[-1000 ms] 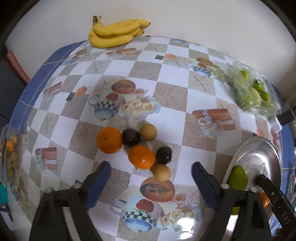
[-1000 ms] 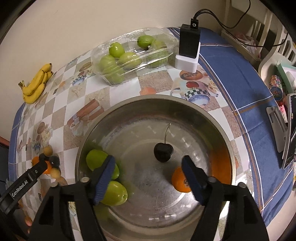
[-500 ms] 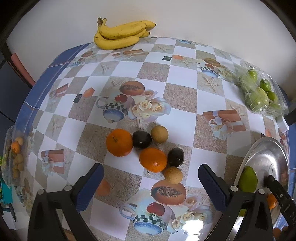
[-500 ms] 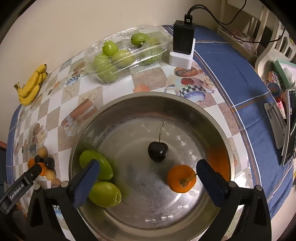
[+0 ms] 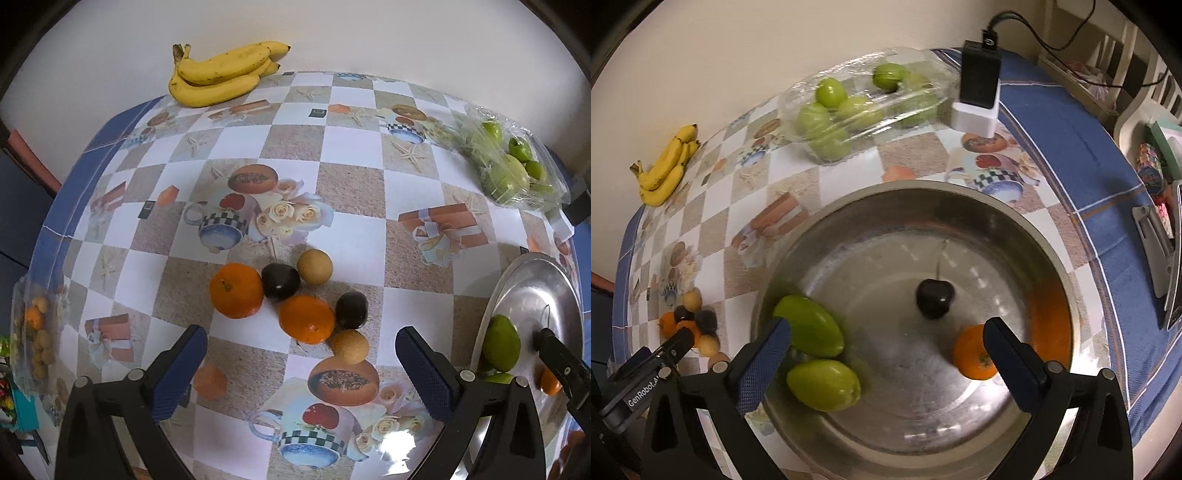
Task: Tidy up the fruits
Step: 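Move both open tools back toward the fruit cluster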
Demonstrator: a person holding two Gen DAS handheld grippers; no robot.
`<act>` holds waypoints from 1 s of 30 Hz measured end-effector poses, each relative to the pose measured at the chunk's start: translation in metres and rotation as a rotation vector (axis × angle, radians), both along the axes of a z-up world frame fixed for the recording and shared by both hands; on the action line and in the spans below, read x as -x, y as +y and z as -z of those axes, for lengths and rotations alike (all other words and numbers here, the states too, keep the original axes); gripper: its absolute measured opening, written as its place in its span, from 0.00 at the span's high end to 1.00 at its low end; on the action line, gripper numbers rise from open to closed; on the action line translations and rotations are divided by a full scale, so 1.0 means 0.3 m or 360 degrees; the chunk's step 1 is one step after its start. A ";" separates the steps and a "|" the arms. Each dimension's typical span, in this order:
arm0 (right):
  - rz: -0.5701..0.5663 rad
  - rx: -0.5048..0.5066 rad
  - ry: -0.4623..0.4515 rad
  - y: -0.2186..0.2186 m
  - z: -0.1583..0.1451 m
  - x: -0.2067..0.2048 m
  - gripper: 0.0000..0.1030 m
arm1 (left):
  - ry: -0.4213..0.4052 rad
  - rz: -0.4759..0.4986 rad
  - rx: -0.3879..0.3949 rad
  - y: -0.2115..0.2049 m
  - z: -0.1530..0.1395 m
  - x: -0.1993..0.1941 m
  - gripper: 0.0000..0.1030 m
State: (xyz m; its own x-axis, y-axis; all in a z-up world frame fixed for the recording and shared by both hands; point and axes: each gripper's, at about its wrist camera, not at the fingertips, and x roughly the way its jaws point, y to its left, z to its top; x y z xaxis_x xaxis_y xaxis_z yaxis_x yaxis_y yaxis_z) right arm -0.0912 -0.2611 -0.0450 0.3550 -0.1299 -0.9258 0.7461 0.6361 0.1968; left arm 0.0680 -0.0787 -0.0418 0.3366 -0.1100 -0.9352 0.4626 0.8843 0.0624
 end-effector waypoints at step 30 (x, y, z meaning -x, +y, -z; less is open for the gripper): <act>-0.0596 -0.0017 -0.0154 0.432 -0.025 -0.348 0.00 | -0.0009 -0.0387 0.0135 0.318 -0.017 -0.227 0.00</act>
